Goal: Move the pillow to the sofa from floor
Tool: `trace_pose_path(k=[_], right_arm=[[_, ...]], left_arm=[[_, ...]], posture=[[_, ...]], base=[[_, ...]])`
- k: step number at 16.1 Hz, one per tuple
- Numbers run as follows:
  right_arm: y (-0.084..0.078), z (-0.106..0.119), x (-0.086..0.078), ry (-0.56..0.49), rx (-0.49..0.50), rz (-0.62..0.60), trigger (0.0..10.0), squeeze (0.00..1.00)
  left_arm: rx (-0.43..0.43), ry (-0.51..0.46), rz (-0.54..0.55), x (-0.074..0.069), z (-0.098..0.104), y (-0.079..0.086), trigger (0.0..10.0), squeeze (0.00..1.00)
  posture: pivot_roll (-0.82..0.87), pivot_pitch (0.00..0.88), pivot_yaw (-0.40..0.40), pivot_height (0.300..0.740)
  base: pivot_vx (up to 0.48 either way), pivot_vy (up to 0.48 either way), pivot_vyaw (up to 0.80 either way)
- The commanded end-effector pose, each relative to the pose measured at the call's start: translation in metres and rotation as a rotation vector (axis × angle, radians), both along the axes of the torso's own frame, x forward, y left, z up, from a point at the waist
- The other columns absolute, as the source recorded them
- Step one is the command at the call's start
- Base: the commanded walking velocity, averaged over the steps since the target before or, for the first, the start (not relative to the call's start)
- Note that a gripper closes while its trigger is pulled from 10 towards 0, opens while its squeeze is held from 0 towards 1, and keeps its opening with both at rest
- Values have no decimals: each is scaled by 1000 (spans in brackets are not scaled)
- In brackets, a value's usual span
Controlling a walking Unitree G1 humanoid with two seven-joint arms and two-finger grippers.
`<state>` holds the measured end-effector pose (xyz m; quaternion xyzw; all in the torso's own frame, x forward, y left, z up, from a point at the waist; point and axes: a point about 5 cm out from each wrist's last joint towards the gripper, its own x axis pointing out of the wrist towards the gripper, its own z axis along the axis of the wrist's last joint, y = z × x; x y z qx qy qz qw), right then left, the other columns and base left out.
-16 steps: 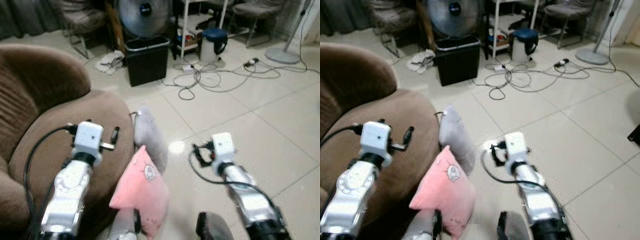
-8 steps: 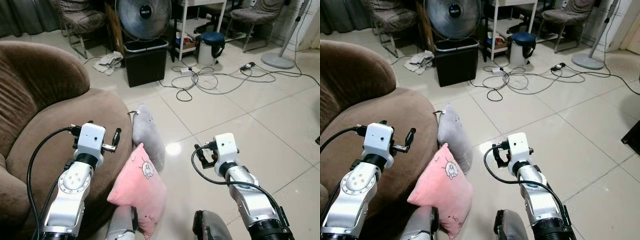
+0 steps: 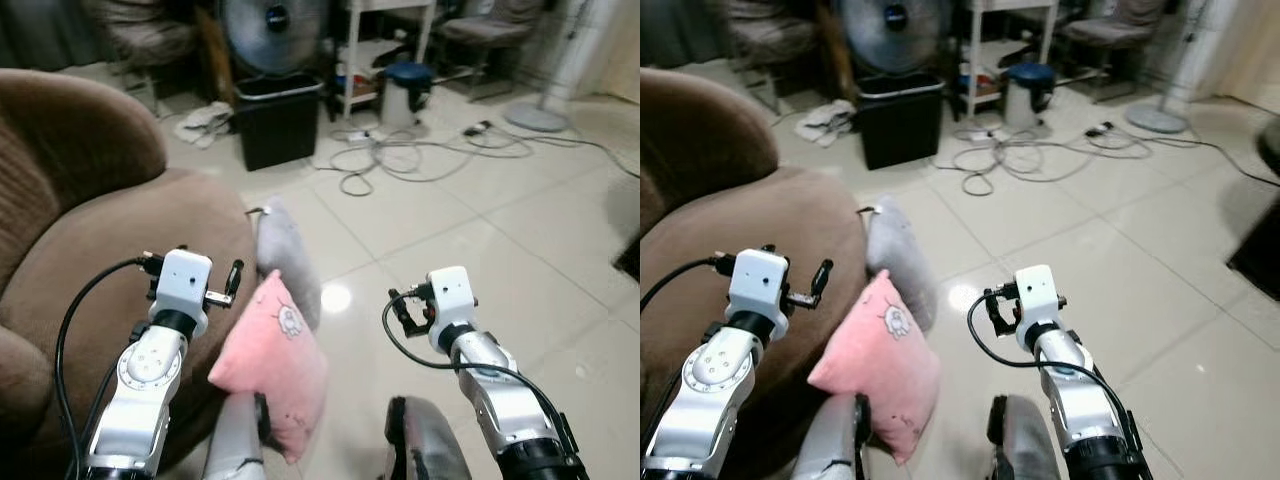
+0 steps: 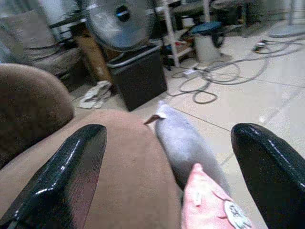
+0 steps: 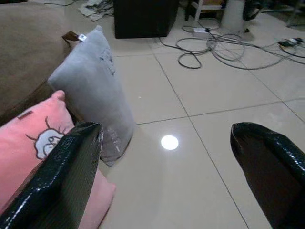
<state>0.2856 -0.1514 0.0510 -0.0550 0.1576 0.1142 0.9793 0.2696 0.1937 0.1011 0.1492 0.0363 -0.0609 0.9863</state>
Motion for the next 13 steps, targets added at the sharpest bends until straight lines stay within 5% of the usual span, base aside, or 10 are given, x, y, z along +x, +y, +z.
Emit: trace_pose_path(k=[1, 7, 11, 12, 13], right_arm=[[-1, 2, 3, -2, -9, 12, 10000, 0], [-6, 1, 8, 13, -30, 40, 10000, 0], [-19, -6, 13, 62, -82, 30, 10000, 0], [-24, -3, 14, 64, -105, 48, 10000, 0], [-26, -2, 13, 67, -119, 59, 10000, 0]], left_arm=[[34, 24, -28, 4, -3, 0, 10000, 0], [65, 65, -60, 26, -10, -4, 10000, 0], [75, 215, -70, 34, -41, -16, 10000, 0], [14, 262, -36, 35, -49, -16, 10000, 157], [-24, 274, -2, 36, -51, -14, 10000, 1000]], posture=[[79, 0, -7, 562], [58, 0, -2, 562], [35, 0, -29, 562], [34, 0, -45, 562], [32, 0, -65, 562]], base=[[0, 0, 0], [0, 0, 0], [0, 0, 0], [0, 0, 0], [0, 0, 0]])
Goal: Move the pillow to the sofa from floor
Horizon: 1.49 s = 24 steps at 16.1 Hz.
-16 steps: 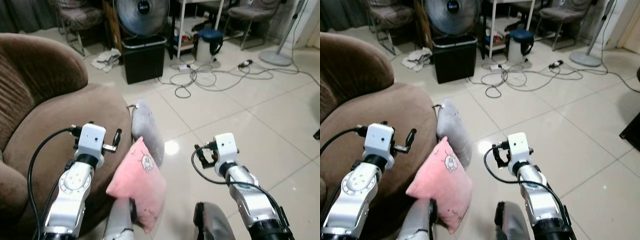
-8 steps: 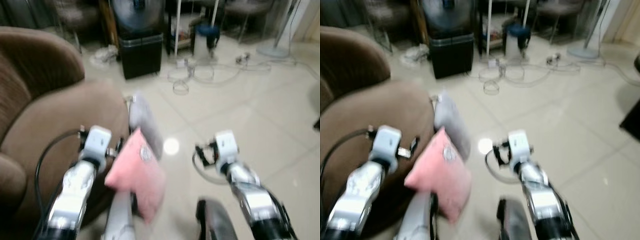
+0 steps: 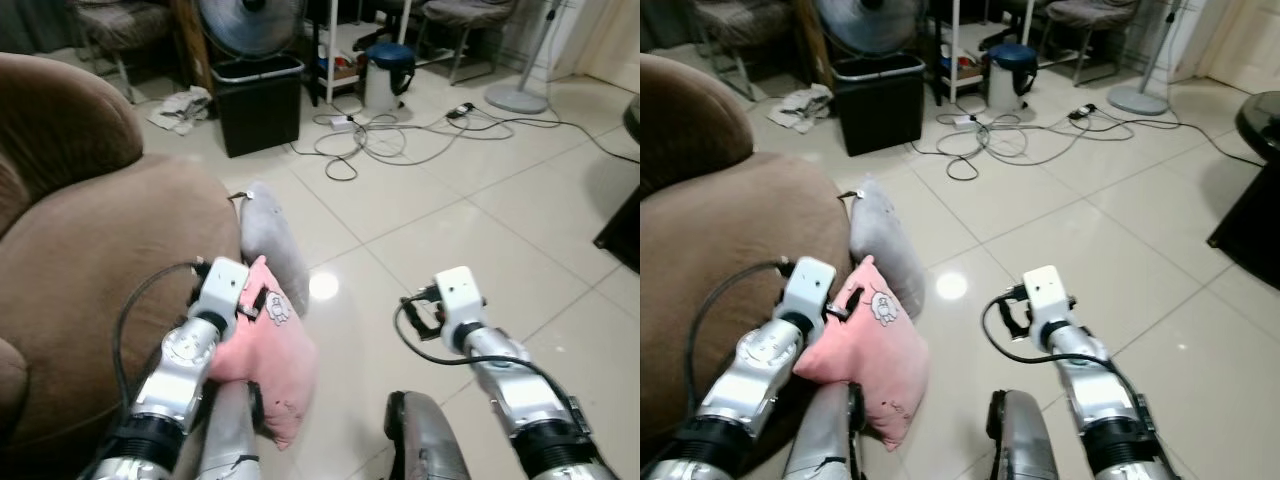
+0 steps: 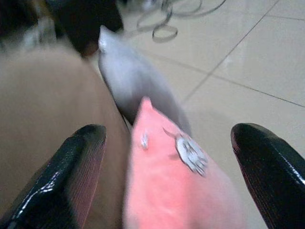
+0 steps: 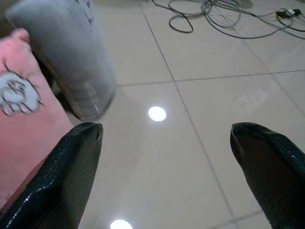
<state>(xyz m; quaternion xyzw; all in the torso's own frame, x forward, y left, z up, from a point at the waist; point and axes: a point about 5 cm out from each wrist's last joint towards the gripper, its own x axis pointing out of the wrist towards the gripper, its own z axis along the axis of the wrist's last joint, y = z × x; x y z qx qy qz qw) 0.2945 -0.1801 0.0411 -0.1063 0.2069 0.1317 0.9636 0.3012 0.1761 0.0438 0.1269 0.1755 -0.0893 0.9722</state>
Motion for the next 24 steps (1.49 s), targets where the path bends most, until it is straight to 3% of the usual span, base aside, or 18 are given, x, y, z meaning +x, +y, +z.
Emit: trace_pose_path(k=[1, 3, 5, 6, 10, 11, 18, 20, 21, 24], right_arm=[[0, 8, 4, -22, -21, 24, 10000, 0], [-6, 12, 3, -16, -43, 75, 10000, 0], [-2, 19, 7, -38, -26, 141, 10000, 0], [4, 22, 5, -45, -21, 213, 10000, 0], [23, 32, -10, -63, 13, 381, 10000, 0], [33, 41, -15, -81, 38, 466, 10000, 0], [53, 50, -29, -24, -2, 730, 10000, 0], [62, 55, -30, -25, -4, 781, 10000, 0], [70, 60, -29, -4, 8, 826, 10000, 0], [76, 69, -30, 72, 49, 930, 10000, 0]], left_arm=[[-23, -4, 42, 4, 3, 4, 10000, 1000], [-82, 41, 168, 0, -11, 12, 10000, 1000], [-66, 111, 195, -8, -29, 13, 10000, 1000], [-45, 148, 215, -17, -41, 15, 10000, 1000], [-6, 161, 279, -33, -57, 30, 10000, 1000], [7, 138, 284, -36, -58, 35, 10000, 1000], [48, 93, 244, -35, -57, 42, 10000, 1000], [100, 82, 265, -33, -53, 53, 10000, 1000], [154, 82, 295, -29, -47, 67, 10000, 1000], [200, 84, 302, -21, -38, 78, 10000, 1000]], posture=[[32, 0, -78, 562], [25, 0, -108, 562], [22, 9, -125, 562], [13, 29, -132, 562], [-33, 78, -154, 562], [-48, 118, -163, 562], [-72, 205, -219, 562], [-85, 228, -231, 562], [-103, 272, -232, 562], [-139, 333, -224, 562]], base=[[0, 0, 0], [0, 0, 0], [0, 0, 0], [0, 0, 0], [0, 0, 0], [0, 0, 0], [0, 0, 0], [0, 0, 0], [0, 0, 0], [0, 0, 0]])
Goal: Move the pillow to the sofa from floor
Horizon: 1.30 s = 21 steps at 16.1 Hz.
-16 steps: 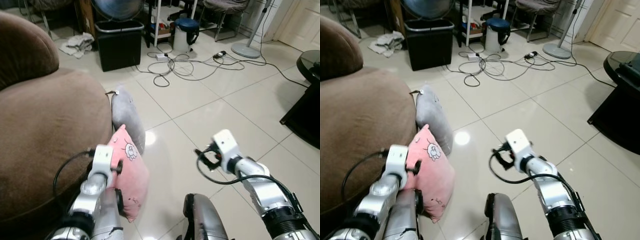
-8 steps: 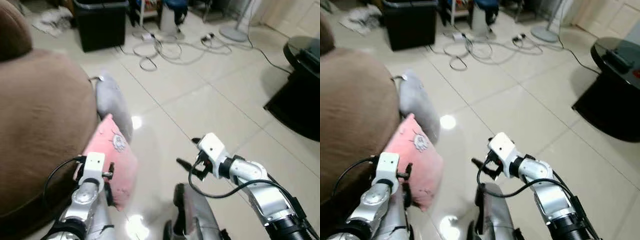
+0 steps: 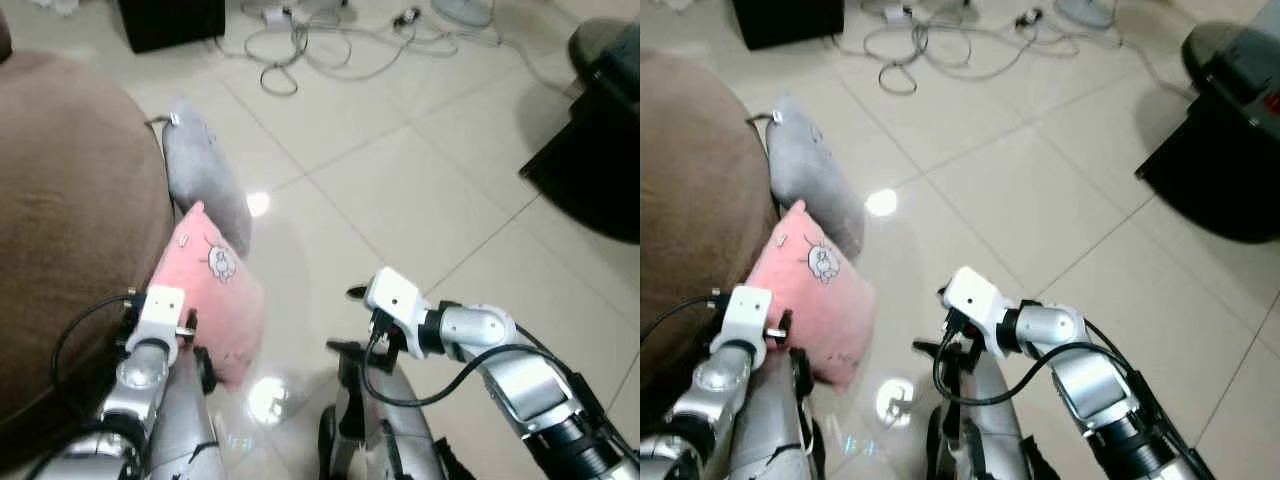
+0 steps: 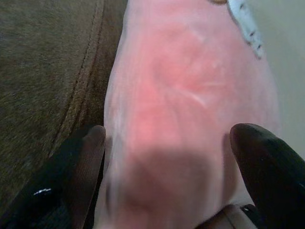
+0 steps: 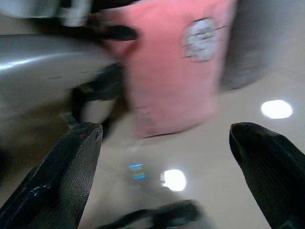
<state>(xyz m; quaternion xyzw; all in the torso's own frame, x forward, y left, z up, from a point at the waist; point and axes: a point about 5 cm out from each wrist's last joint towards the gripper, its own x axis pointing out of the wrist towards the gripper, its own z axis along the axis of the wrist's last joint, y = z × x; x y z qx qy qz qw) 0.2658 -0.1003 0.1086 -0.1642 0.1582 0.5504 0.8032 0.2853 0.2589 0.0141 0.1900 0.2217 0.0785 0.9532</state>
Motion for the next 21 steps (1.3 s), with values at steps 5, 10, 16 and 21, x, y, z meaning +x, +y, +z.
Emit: trace_pose_path(k=[5, 10, 16, 21], right_arm=[[-16, 23, 6, 21, 25, 14, 10000, 0], [-37, 40, 36, -215, 43, -178, 10000, 0], [-55, 48, 34, -192, 31, -158, 10000, 0], [-51, 46, 22, -158, 39, -101, 10000, 0]], left_arm=[[15, 77, -36, 0, -7, -7, 10000, 0], [180, 23, 10, 6, 4, 3, 10000, 0], [92, 121, -40, -3, -12, -9, 10000, 0], [28, 167, -42, -6, -20, -18, 10000, 0]], posture=[[-164, 303, -204, 562], [-168, 291, -204, 562], [-201, 275, -230, 562], [-211, 290, -254, 562]], base=[[0, 0, 0], [0, 0, 0], [0, 0, 0], [0, 0, 0]])
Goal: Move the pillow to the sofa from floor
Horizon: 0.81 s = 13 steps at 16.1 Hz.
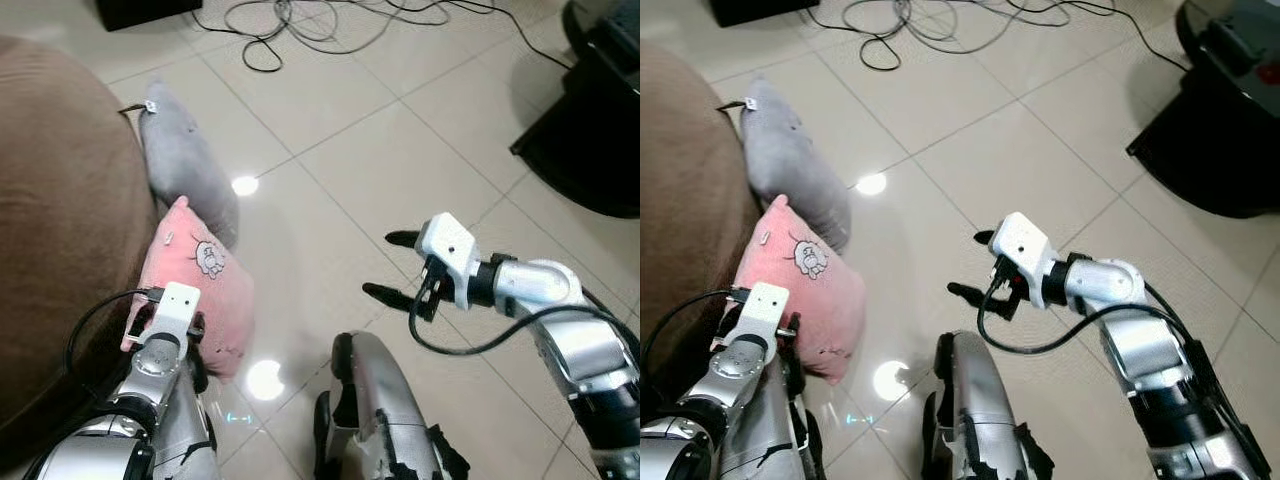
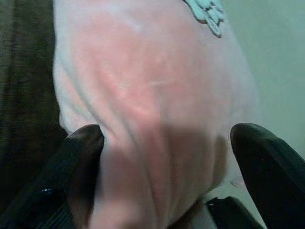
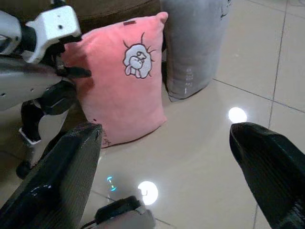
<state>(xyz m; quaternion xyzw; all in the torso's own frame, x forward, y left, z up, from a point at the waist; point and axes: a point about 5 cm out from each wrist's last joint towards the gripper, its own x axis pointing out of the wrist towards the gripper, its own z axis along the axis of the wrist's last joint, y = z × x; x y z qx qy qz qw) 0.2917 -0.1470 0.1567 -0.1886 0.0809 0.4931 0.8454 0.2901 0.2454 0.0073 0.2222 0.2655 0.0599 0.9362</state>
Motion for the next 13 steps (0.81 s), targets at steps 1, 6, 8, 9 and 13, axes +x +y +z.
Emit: trace_pose_path(k=[1, 6, 8, 9, 13], right_arm=[[-4, -2, -4, 28, -1, 7, 10000, 0], [15, -4, -18, 47, 6, 56, 10000, 0], [19, -4, -21, 42, -7, 79, 10000, 0], [21, -3, -25, 42, -13, 89, 10000, 0], [22, 1, -31, 49, -15, 89, 10000, 0]], left_arm=[[-23, 66, -13, -11, -14, -5, 10000, 0], [111, 108, -20, -18, -17, 3, 9098, 0], [170, 111, -24, -19, -16, 7, 5255, 0], [193, 109, -14, -19, -15, 9, 3412, 0], [216, 116, -2, -20, -16, 11, 0, 0]], posture=[[-211, 290, -254, 562], [-213, 293, -262, 562], [-215, 293, -261, 562], [-217, 294, -262, 562], [-220, 295, -263, 562]], base=[[0, 0, 0], [0, 0, 0], [0, 0, 0], [0, 0, 0], [0, 0, 0]])
